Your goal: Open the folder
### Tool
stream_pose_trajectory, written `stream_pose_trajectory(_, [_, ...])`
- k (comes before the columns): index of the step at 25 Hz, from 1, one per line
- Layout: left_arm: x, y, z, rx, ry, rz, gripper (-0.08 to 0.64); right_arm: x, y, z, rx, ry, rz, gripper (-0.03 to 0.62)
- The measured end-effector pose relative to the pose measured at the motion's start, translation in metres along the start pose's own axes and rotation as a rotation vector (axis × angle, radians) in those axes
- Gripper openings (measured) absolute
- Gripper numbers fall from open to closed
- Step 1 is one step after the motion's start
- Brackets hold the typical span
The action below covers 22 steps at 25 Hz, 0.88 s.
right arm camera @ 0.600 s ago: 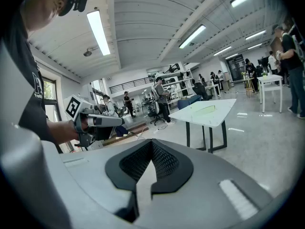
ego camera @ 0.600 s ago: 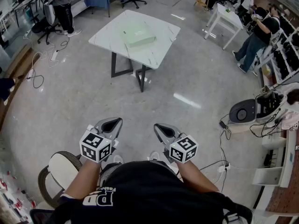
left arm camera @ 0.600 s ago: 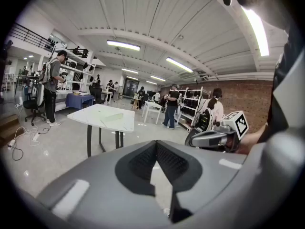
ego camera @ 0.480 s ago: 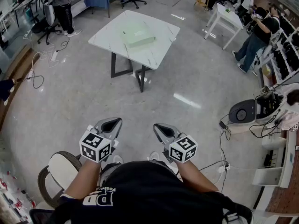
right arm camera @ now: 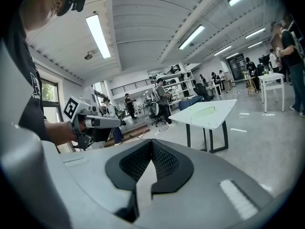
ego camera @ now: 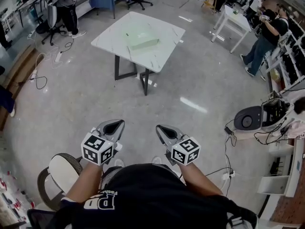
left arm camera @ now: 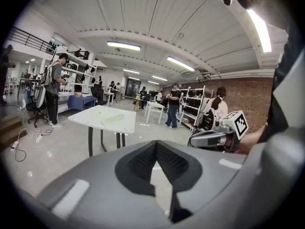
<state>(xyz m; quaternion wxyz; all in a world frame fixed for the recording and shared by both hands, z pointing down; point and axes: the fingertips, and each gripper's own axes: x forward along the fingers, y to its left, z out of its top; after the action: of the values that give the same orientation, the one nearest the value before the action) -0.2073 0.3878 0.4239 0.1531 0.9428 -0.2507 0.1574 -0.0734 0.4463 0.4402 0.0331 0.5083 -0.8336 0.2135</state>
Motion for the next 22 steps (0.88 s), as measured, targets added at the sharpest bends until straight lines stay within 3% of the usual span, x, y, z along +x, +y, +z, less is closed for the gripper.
stream_pose_trajectory(6, [0.016,-0.014,0.006,-0.003,-0.004,0.027,0.052,-0.013,-0.015,0.007,-0.054,0.010,0.022,0.000])
stream_pose_trajectory(22, [0.070,-0.089,0.001,-0.030,-0.006,0.088,0.052,-0.073,-0.082,0.003,-0.070,0.035,0.090,0.000])
